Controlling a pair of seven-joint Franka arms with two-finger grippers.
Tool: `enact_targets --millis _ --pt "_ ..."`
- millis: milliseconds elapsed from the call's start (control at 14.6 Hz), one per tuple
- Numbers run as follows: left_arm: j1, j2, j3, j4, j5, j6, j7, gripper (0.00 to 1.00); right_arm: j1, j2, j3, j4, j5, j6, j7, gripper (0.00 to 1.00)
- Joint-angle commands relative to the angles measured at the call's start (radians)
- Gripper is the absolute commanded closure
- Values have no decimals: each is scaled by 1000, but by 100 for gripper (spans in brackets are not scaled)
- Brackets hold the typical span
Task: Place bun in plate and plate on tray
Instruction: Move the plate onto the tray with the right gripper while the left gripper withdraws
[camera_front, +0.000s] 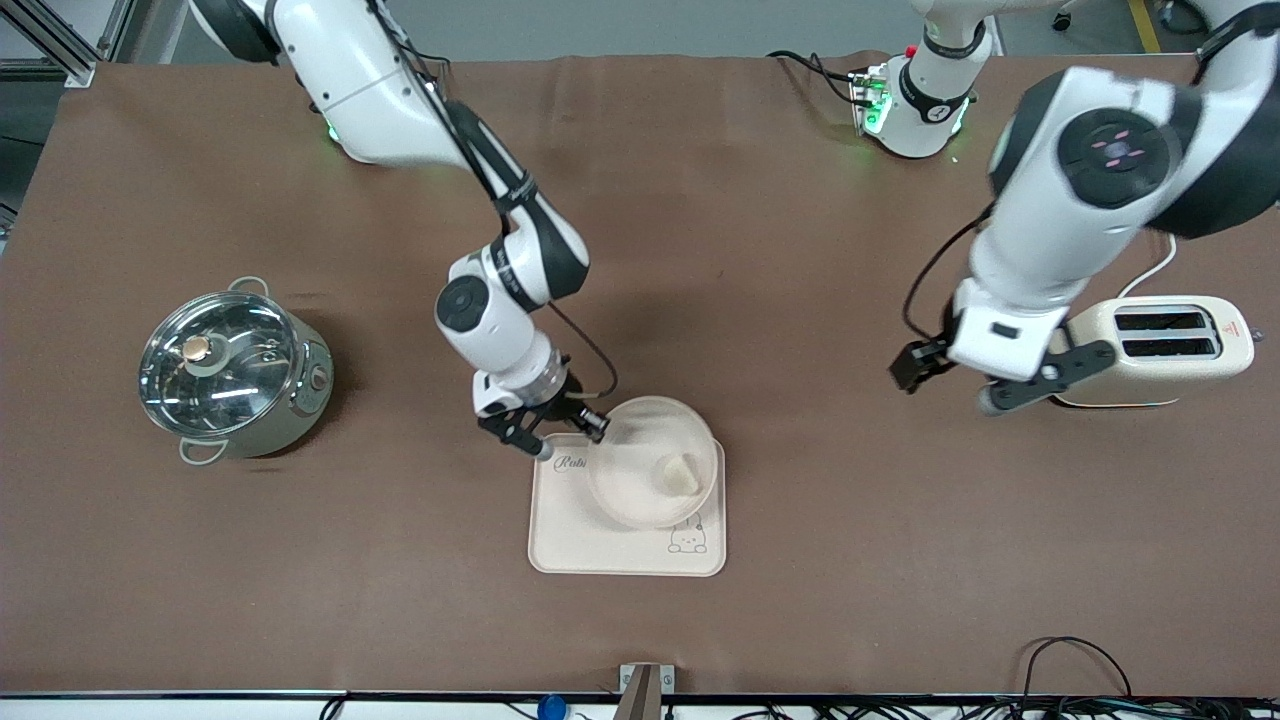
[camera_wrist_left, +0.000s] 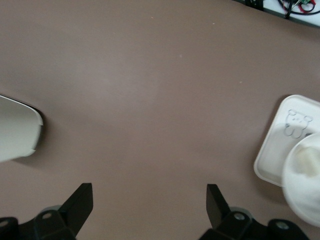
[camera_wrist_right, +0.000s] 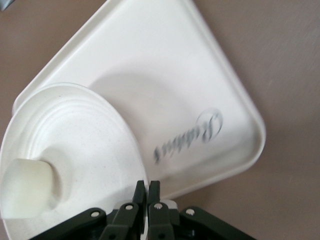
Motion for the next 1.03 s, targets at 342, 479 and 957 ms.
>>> enact_targets --millis 342,479,957 --pt "119 -60 -7 71 -3 -102 305 0 -25 66 10 55 4 11 -63 100" --pt "136 -101 -7 71 -6 -128 356 0 -37 71 8 58 3 14 -92 100" --pt "-140 -229 351 62 -118 -283 566 0 -41 85 7 57 -26 60 -96 98"
